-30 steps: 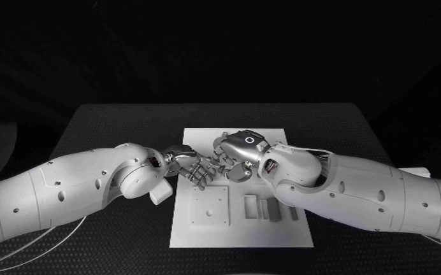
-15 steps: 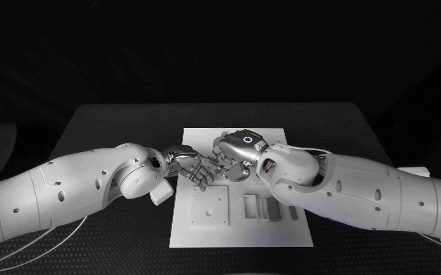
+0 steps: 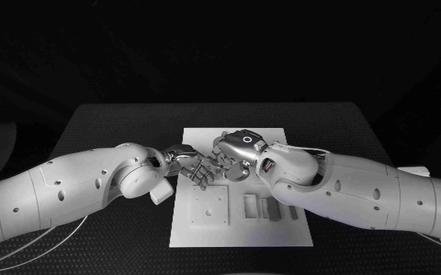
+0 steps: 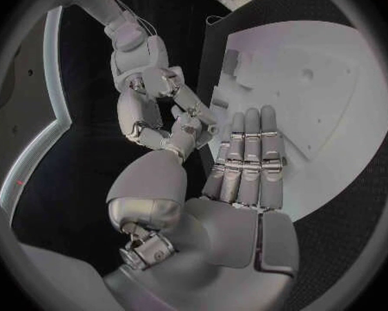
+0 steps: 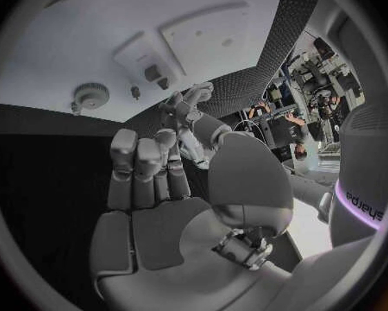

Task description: Assemble the parts on the task board

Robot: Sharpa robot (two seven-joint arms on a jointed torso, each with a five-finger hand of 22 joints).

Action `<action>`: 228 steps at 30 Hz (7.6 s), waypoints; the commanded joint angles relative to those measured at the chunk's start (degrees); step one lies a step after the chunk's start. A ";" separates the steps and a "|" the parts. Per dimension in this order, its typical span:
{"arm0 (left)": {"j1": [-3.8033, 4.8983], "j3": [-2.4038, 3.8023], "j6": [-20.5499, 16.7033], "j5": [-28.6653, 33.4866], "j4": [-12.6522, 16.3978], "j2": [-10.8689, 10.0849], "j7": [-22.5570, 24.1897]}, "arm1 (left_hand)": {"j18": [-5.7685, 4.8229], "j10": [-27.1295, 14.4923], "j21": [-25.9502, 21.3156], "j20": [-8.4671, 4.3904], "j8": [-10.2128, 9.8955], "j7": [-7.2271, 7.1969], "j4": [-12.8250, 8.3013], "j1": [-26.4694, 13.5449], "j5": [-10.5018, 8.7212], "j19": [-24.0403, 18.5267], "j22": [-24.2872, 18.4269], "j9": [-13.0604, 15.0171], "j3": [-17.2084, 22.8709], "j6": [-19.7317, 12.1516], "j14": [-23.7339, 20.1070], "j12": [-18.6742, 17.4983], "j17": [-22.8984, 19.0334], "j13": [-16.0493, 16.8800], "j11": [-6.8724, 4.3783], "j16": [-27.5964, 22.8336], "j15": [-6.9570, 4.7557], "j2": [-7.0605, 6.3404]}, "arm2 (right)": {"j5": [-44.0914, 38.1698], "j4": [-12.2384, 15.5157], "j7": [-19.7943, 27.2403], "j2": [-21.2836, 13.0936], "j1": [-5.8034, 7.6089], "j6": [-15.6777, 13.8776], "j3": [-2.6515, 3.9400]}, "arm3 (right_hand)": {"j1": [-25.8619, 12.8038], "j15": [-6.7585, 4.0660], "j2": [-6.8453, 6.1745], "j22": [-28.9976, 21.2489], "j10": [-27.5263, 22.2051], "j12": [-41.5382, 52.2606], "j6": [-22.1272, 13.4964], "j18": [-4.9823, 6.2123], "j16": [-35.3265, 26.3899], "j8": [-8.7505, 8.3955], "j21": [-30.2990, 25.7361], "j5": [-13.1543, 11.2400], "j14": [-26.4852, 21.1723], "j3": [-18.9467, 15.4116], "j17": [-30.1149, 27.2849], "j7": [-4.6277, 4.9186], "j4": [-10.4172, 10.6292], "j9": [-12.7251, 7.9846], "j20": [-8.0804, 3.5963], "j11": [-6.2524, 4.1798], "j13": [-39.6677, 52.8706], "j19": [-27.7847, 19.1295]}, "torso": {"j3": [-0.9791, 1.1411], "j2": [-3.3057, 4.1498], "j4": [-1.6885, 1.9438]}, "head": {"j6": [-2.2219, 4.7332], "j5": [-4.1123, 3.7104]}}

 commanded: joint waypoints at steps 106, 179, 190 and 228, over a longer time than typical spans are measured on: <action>-0.01 -0.04 -0.97 8.49 0.67 0.08 -0.09 | -0.15 2.95 0.46 -0.23 2.14 -1.35 -0.44 4.17 -0.20 -0.99 0.63 0.17 7.06 3.75 1.21 0.72 2.59 0.62 -1.42 -1.87 -0.36 3.45 | 2.39 -1.50 1.28 1.56 -0.11 0.63 0.04 | -0.07 -0.38 -1.75 0.90 0.01 -0.26 -0.02 1.70 -0.77 -0.06 -0.45 0.07 0.56 0.67 0.52 0.13 0.98 1.20 -0.40 0.06 0.50 0.60 | 0.00 -0.01 -0.01 | -0.24 0.38; -0.02 -0.06 -1.24 2.93 0.03 -0.79 -0.83 | -0.50 4.67 0.97 -0.82 3.19 -1.44 -0.50 5.40 -0.19 -0.73 1.08 1.20 6.99 5.34 2.28 1.38 4.43 1.56 -2.02 -0.98 -1.03 4.24 | 6.98 -0.91 4.42 -1.50 -1.33 1.93 -0.66 | 0.24 2.55 -3.61 0.76 -3.85 -0.25 -8.88 1.70 -2.05 -5.35 -2.38 0.08 -2.48 0.20 0.79 3.73 2.90 -3.92 1.10 3.45 0.61 -1.66 | 0.01 -0.02 0.01 | -0.48 0.20; -0.02 -0.06 -1.34 2.43 -0.07 -0.97 -0.96 | -0.51 4.70 0.98 -0.84 3.21 -1.44 -0.51 5.45 -0.18 -0.73 1.10 1.23 6.99 5.36 2.28 1.38 4.50 1.59 -2.02 -0.97 -1.04 4.26 | 7.19 -0.47 4.31 -1.93 -1.56 1.80 -0.67 | 0.10 2.46 -3.42 0.79 -3.71 -0.21 -8.50 1.70 -2.02 -5.12 -2.31 0.08 -2.36 0.14 0.79 3.62 2.85 -3.99 1.09 3.34 0.55 -1.60 | 0.01 -0.02 -0.01 | -0.45 0.17; 0.08 -0.02 -0.32 -53.27 4.85 2.78 1.08 | -0.31 6.38 2.41 -1.55 3.67 -1.47 -0.32 7.35 -0.20 0.64 2.22 2.04 7.26 6.49 4.08 1.86 6.34 2.52 -2.03 -0.17 -1.68 2.76 | 8.29 -11.58 4.21 -1.58 1.73 0.86 -0.08 | 0.32 2.39 -3.51 0.77 -3.62 -0.27 -8.65 1.70 -2.11 -5.18 -2.33 0.12 -2.28 0.32 0.72 3.59 2.56 -4.25 1.03 3.30 0.41 -1.57 | 0.10 -0.02 -0.02 | -0.63 -0.91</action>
